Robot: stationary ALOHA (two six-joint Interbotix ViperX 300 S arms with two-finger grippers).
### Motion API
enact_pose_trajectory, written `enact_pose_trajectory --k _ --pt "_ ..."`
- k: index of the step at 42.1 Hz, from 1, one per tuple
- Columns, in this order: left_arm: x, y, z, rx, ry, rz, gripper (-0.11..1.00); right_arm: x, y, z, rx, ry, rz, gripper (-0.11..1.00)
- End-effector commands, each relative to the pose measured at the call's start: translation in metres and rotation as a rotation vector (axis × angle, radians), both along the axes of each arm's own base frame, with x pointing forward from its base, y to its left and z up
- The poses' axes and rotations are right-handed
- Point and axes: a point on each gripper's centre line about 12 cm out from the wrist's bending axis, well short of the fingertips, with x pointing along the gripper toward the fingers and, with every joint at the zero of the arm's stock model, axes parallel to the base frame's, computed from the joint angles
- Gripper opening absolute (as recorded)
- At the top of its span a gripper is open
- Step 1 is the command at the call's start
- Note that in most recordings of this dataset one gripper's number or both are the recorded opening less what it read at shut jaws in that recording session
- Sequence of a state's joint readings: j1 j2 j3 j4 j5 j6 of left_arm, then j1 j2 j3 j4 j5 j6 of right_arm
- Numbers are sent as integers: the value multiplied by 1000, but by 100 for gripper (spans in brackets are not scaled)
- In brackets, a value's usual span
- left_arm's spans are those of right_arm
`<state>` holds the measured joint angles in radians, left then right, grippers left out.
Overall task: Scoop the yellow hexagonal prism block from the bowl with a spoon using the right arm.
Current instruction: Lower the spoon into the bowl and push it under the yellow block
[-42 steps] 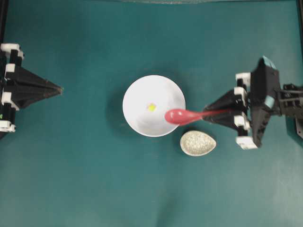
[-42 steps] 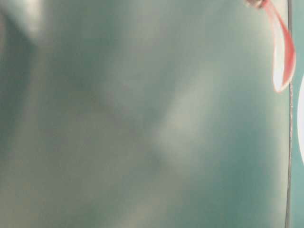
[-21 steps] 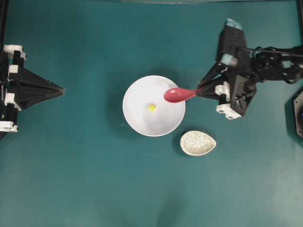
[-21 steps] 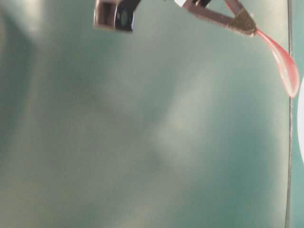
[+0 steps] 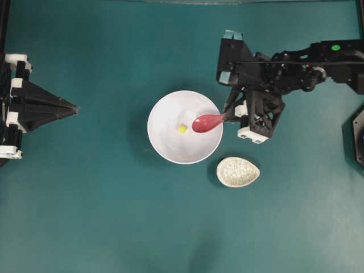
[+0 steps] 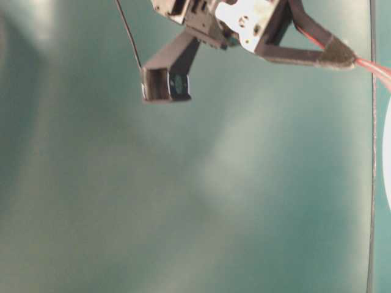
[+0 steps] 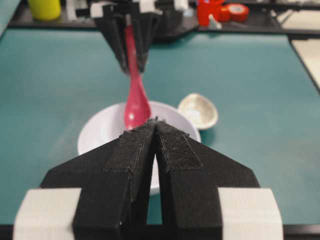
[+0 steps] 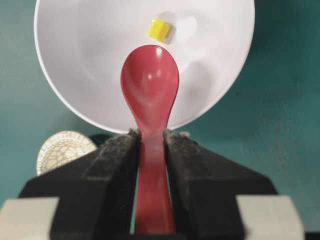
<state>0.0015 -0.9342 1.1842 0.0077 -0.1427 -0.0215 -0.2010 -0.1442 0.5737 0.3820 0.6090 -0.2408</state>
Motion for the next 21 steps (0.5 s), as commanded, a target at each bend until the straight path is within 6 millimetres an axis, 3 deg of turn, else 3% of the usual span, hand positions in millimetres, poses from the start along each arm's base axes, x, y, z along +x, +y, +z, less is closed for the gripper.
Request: enact_pose_trajectory --k 1,21 --pt "2 0 4 4 -14 -1 0 6 -2 7 -5 -21 -4 24" --pt "2 0 4 3 -17 -1 0 19 -3 -9 -21 -10 5 24"
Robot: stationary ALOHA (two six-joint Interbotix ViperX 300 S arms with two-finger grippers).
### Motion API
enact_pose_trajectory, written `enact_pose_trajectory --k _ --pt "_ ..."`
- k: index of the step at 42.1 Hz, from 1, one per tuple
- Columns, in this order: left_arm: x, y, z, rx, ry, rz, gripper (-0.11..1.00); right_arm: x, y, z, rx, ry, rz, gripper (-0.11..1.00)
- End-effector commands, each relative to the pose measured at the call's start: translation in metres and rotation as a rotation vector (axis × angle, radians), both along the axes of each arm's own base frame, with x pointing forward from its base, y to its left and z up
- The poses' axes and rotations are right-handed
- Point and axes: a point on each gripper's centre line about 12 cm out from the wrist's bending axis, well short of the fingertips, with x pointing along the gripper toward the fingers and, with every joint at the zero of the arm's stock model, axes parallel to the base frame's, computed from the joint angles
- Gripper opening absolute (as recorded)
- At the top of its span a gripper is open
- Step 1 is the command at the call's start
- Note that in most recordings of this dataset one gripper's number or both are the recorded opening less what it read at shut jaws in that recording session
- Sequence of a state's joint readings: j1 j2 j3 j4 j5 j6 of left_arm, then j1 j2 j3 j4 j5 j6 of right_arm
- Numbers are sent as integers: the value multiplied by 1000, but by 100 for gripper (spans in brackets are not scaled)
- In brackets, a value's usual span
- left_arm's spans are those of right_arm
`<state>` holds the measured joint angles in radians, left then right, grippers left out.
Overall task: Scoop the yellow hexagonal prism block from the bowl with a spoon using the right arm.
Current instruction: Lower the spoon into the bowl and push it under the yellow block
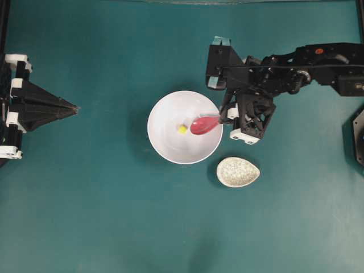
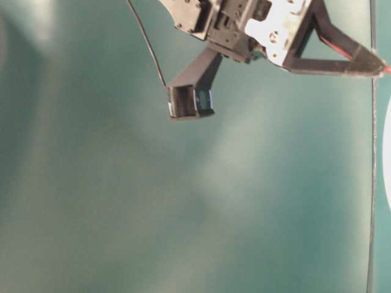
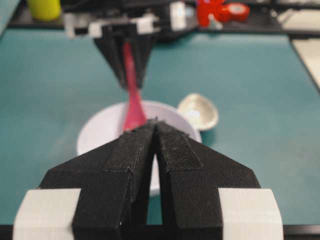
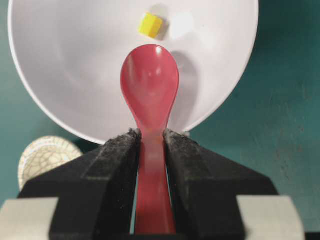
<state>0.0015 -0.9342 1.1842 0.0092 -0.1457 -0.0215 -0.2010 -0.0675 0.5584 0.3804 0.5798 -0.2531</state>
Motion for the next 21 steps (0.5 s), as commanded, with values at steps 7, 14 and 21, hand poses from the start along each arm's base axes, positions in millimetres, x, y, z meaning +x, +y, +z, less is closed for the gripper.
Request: enact_pose_trajectory --k 7,14,21 --pt "2 0 5 3 -18 -1 0 13 2 3 -17 -26 14 24" --pt "2 0 6 0 -20 0 0 19 2 -1 -22 -20 20 24" --pt "1 0 6 1 -23 0 0 29 1 -2 -38 -51 17 24"
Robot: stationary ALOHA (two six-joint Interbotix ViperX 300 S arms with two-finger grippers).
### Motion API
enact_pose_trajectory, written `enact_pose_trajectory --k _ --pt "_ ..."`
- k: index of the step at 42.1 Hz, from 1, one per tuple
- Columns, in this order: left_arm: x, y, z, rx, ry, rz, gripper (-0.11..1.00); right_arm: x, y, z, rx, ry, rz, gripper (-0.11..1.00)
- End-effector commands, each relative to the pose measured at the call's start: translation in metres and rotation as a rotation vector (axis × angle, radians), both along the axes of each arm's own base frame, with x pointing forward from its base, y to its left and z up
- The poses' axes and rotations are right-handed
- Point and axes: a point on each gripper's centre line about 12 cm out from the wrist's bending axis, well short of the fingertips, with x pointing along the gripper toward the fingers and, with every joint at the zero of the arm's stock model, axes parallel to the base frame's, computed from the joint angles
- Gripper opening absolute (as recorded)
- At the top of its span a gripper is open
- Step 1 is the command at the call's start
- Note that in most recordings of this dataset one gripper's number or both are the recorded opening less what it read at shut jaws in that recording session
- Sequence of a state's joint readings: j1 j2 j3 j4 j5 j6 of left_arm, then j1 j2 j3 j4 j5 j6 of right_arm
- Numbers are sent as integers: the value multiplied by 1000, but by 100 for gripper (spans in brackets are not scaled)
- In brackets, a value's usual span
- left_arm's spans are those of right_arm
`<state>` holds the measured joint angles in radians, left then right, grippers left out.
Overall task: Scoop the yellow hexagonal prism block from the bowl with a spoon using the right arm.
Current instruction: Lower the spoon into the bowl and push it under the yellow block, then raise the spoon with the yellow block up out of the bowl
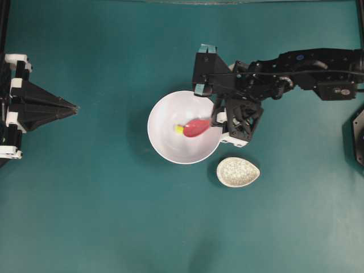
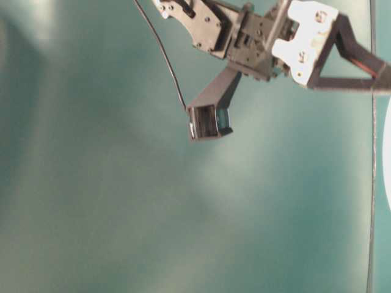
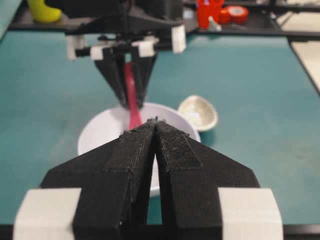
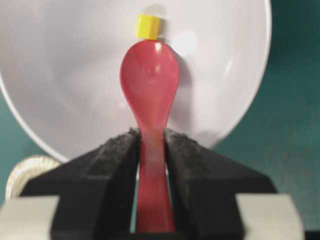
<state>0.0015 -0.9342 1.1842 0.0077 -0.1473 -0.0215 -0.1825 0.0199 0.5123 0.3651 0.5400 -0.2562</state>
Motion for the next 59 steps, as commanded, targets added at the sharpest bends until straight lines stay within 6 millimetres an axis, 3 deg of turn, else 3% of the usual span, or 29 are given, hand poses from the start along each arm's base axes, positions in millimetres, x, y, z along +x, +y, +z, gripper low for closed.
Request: enact_pose_trajectory --k 1,24,59 --pt "2 0 6 3 -20 -1 0 10 1 14 -19 -62 4 24" --pt "1 0 6 3 -21 -1 0 34 10 25 -52 -171 15 24" --pt "1 0 7 0 -23 -1 0 30 8 53 -78 -281 -7 24"
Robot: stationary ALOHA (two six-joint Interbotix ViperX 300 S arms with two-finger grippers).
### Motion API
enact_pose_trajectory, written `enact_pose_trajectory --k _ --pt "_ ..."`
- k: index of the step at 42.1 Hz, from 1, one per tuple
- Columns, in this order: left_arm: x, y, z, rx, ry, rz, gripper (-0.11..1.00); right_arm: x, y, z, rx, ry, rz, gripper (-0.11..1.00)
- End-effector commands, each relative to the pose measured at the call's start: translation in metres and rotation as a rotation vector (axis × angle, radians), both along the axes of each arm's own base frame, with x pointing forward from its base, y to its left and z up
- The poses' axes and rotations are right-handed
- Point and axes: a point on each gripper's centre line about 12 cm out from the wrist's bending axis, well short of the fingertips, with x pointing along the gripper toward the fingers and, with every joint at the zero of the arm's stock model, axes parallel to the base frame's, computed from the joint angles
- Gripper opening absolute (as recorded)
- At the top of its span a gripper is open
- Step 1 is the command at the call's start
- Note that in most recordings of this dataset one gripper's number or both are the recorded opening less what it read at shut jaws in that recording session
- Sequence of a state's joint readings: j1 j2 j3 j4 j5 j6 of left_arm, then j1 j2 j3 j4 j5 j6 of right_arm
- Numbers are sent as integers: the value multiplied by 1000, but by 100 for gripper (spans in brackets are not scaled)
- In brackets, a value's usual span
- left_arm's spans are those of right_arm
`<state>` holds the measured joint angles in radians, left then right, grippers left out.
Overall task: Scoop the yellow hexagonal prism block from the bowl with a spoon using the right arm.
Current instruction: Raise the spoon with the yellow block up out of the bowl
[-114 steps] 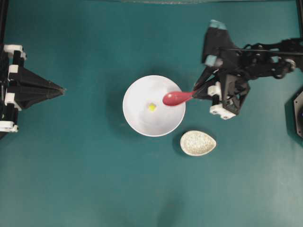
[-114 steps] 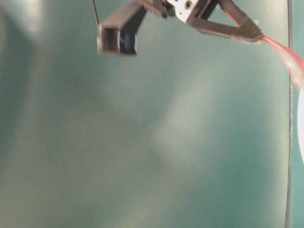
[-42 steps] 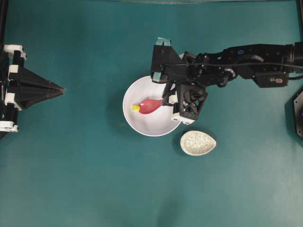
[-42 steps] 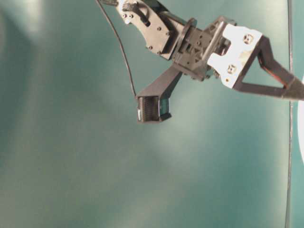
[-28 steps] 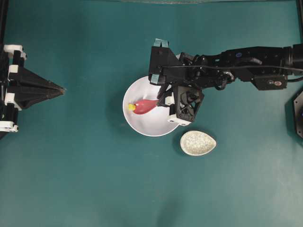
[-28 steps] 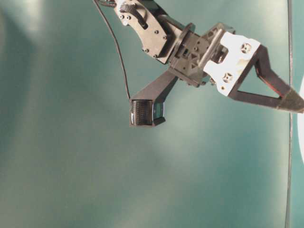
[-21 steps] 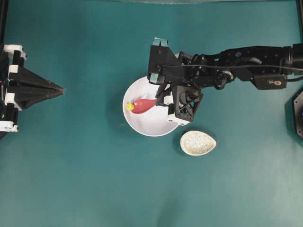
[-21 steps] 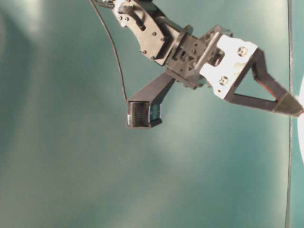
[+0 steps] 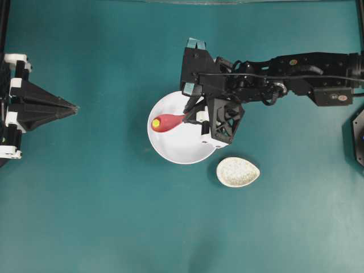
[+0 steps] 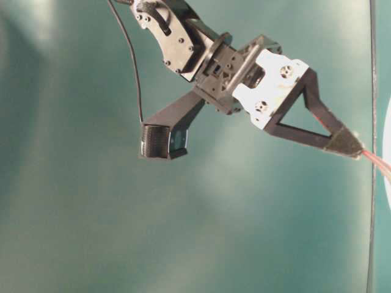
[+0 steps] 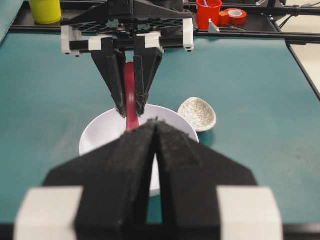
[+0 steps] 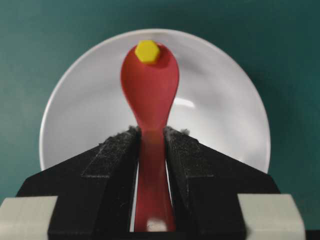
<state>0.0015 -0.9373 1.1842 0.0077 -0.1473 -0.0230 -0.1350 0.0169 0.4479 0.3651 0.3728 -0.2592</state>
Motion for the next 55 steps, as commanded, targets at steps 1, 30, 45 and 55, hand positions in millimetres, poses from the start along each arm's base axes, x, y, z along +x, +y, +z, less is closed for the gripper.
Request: enact_pose_trajectory --k 1,30,45,55 --pt "2 0 6 1 -21 -1 0 -2 0 23 -15 -77 -6 24" --pt "2 0 8 -9 -35 0 0 -74 9 81 -127 -561 -117 24" --pt "2 0 9 -8 -43 0 0 -76 14 78 -115 -540 -102 24" --pt "4 0 4 -32 -25 2 0 -77 19 76 -102 -521 -84 24"
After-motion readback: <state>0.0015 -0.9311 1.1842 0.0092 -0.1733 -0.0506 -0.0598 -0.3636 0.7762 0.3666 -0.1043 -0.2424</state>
